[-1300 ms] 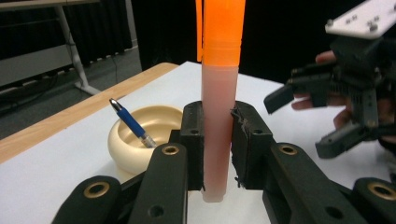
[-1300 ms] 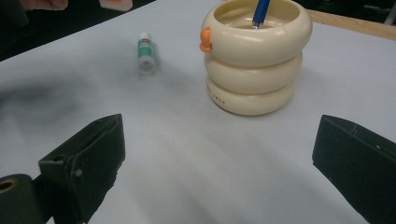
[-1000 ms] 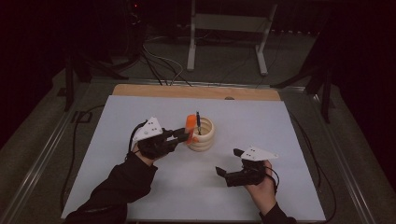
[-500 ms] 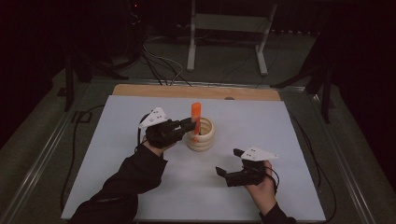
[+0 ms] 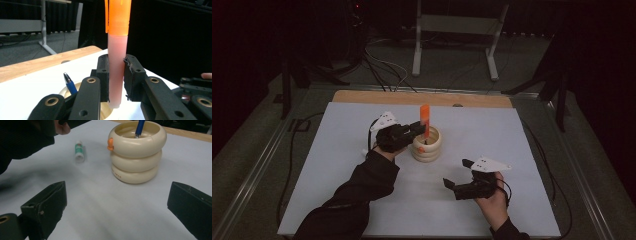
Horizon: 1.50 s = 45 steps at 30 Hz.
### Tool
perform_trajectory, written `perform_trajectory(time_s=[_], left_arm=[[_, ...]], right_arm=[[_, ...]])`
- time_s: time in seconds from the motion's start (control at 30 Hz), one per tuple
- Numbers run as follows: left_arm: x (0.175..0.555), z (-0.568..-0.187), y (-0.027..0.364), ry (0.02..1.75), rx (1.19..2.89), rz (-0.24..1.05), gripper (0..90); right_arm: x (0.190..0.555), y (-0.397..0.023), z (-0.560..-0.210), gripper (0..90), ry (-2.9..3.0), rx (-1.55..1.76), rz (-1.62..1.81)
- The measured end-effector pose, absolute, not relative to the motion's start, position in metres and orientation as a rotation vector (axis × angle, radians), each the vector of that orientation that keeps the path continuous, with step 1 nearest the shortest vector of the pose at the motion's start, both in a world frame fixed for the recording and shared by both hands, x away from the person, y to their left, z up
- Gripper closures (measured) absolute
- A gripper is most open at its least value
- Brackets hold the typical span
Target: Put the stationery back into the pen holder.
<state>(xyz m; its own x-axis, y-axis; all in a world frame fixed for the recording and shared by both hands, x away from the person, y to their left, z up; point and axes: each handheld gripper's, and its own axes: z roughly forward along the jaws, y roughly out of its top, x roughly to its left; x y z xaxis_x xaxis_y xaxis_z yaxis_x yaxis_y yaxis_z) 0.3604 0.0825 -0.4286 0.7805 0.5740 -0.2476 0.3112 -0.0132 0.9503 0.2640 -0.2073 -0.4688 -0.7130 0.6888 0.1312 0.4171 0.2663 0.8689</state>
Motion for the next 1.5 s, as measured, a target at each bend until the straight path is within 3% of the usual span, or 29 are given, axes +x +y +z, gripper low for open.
perform_trajectory(time_s=[1.5], left_arm=[[0.371,-0.471,0.051,0.932,1.696,0.242,76.3]], right_arm=[[0.264,-0.210,-0.469,2.3,2.264,1.033,1.434]])
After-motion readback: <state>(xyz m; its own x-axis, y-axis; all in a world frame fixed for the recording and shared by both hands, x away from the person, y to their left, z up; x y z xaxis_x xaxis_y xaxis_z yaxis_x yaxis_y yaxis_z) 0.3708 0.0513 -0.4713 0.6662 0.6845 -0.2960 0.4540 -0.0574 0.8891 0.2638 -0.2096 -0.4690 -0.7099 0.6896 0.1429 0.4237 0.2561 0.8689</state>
